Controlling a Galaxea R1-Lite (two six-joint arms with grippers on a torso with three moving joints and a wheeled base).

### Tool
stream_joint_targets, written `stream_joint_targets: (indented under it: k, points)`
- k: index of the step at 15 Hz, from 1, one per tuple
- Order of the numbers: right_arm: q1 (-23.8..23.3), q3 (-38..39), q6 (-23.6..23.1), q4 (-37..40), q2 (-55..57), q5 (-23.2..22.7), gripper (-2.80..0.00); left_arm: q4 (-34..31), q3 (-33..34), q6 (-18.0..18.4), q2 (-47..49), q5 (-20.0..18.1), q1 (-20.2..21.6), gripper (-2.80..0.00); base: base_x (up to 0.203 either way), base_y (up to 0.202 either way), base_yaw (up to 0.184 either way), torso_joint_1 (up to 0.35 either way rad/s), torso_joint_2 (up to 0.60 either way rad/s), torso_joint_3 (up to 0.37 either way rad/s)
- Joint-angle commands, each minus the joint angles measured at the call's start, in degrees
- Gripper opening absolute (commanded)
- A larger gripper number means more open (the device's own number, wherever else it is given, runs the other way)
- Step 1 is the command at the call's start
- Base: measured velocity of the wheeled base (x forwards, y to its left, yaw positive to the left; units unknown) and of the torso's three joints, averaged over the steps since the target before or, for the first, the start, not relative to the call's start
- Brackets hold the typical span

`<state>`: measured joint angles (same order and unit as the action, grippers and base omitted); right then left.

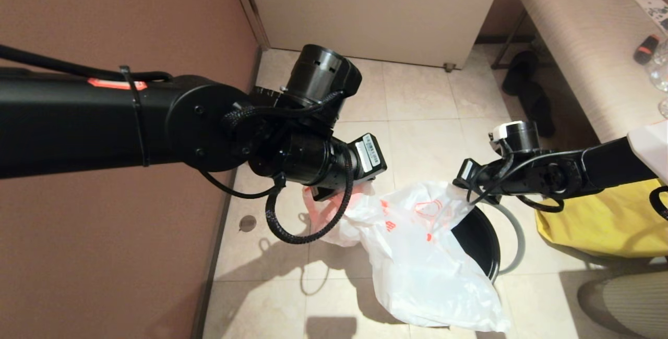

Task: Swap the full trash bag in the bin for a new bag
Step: Put the new garbage bag on the trash can

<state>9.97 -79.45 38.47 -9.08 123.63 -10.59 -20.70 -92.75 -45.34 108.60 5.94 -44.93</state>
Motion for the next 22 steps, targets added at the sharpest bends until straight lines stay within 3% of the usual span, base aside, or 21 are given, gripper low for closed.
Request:
stream_joint_targets:
  k: [1, 7, 12, 16, 18, 22]
  points:
    - [0.2, 1.8, 0.2, 0.2, -1.0, 0.0, -2.8, -0.1, -0.2, -0.3, 0.5, 0.0, 0.5, -2.8, 0.0, 0.0, 0.0, 0.0, 0.0, 0.0]
    - [0.8, 9.5, 0.1, 0.0, -2.1, 0.3, -2.8, 1.8, 0.5, -0.5, 1.9, -0.1, 2.3, -2.8, 0.0, 0.0, 0.0, 0.0, 0.0, 0.0]
    - [2.1, 7.8, 0.0, -5.6, 6.9, 0.5, -2.8, 2.0, 0.7, -0.5, 2.3, -0.1, 2.3, -2.8, 0.0, 0.0, 0.0, 0.0, 0.0, 0.0]
    - [4.8, 6.0, 0.0, -5.9, 10.6, 3.6, -2.8, 4.9, 1.3, -1.0, 1.9, 0.1, 2.0, -2.8, 0.0, 0.0, 0.0, 0.0, 0.0, 0.0]
    - [5.6, 6.8, 0.0, -5.8, 9.8, 4.7, -2.8, 5.2, 1.3, -1.0, 1.9, 0.2, 2.0, -2.8, 0.0, 0.0, 0.0, 0.0, 0.0, 0.0]
    - [6.5, 13.4, 0.2, -5.8, -3.1, 5.4, -2.8, 5.1, 1.3, -1.2, 1.4, 0.4, 2.0, -2.8, 0.0, 0.0, 0.0, 0.0, 0.0, 0.0]
